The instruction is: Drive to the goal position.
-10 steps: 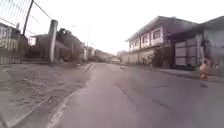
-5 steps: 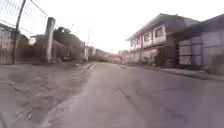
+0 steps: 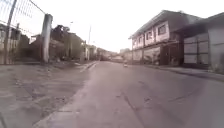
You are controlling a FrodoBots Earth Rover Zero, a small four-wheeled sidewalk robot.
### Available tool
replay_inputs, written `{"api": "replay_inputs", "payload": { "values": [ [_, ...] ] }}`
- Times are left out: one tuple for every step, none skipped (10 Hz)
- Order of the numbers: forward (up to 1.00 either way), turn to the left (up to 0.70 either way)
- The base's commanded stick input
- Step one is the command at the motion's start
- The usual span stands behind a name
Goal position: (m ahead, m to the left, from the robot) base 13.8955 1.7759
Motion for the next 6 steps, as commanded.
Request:
{"api": "replay_inputs", "payload": {
  "values": [
    [1.00, 0.00],
    [1.00, 0.00],
    [1.00, 0.00],
    [1.00, 0.00],
    [1.00, 0.00],
    [1.00, 0.00]
  ]
}}
